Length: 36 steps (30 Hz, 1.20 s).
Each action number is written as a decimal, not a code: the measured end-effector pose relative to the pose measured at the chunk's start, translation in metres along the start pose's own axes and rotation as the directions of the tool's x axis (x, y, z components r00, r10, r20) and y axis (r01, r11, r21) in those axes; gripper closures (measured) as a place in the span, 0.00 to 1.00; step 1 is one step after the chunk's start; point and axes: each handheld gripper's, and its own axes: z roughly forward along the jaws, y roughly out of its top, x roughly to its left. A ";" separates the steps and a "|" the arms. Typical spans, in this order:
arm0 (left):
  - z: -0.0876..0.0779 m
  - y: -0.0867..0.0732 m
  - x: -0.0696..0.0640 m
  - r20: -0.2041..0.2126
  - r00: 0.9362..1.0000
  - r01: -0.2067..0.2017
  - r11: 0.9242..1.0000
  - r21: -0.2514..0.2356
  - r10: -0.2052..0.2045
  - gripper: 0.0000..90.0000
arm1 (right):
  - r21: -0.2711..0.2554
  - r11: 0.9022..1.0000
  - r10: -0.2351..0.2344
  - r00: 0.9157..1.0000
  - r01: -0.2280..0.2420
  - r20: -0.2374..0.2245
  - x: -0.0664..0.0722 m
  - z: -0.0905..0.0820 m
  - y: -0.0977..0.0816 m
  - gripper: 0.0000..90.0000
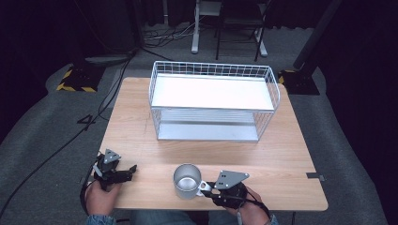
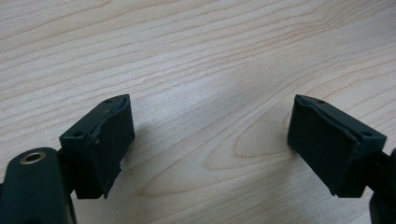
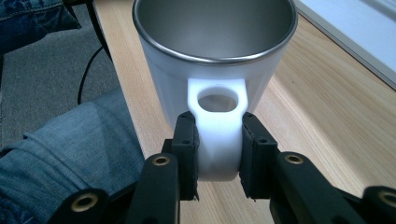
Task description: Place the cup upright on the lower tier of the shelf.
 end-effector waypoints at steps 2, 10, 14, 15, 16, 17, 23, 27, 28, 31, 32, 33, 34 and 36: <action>0.000 0.000 0.000 0.000 1.000 0.000 1.000 0.000 0.000 0.17 | -0.003 1.000 0.000 1.000 0.000 -0.005 0.000 0.000 0.000 0.79; 0.000 0.000 0.000 0.000 1.000 0.000 1.000 0.000 0.000 0.17 | -0.027 0.998 -0.048 0.999 0.049 0.016 0.005 -0.001 0.002 0.79; 0.000 0.000 0.000 0.000 1.000 0.000 1.000 0.000 0.000 0.17 | -0.046 0.997 -0.058 0.998 0.059 0.023 0.006 -0.002 0.004 0.80; 0.000 0.000 0.000 0.000 1.000 0.000 1.000 0.000 0.000 0.17 | -0.046 0.997 -0.058 0.998 0.059 0.023 0.006 -0.002 0.004 0.80; 0.000 0.000 0.000 0.000 1.000 0.000 1.000 0.000 0.000 0.17 | -0.055 0.997 -0.058 0.998 0.059 0.023 0.006 -0.002 0.005 0.80; 0.000 0.000 0.000 0.000 1.000 0.000 1.000 0.000 0.000 0.17 | -0.055 0.997 -0.058 0.998 0.059 0.023 0.006 -0.002 0.005 0.80; 0.000 0.000 0.000 0.000 1.000 0.000 1.000 0.000 0.000 0.17 | -0.069 0.996 -0.049 0.998 0.051 0.032 0.004 -0.004 0.007 0.80; 0.000 0.000 0.000 0.000 1.000 0.000 1.000 0.000 0.000 0.17 | -0.089 0.995 -0.042 0.998 0.046 0.041 0.001 -0.008 0.010 0.80; 0.000 0.000 0.000 0.000 1.000 0.000 1.000 0.000 0.000 0.17 | -0.093 0.995 -0.040 0.998 0.043 0.042 0.000 -0.009 0.011 0.80; 0.000 0.000 0.000 0.000 1.000 -0.001 1.000 0.000 0.001 0.17 | -0.101 0.994 -0.036 0.998 0.040 0.045 -0.002 -0.011 0.013 0.80; 0.000 0.000 0.000 0.000 1.000 0.000 1.000 0.000 0.000 0.17 | -0.107 0.994 -0.031 0.998 0.036 0.047 -0.004 -0.013 0.015 0.80; 0.000 0.000 0.000 0.000 1.000 0.000 1.000 0.000 0.000 0.17 | -0.110 0.993 -0.029 0.998 0.034 0.050 -0.005 -0.013 0.016 0.80; 0.000 0.000 0.000 0.000 1.000 0.000 1.000 0.000 0.000 0.17 | -0.114 0.993 -0.023 0.998 0.029 0.053 -0.007 -0.014 0.017 0.80; 0.000 0.000 0.000 0.000 1.000 0.000 1.000 0.000 0.000 0.17 | -0.118 0.993 -0.020 0.998 0.027 0.056 -0.008 -0.015 0.019 0.80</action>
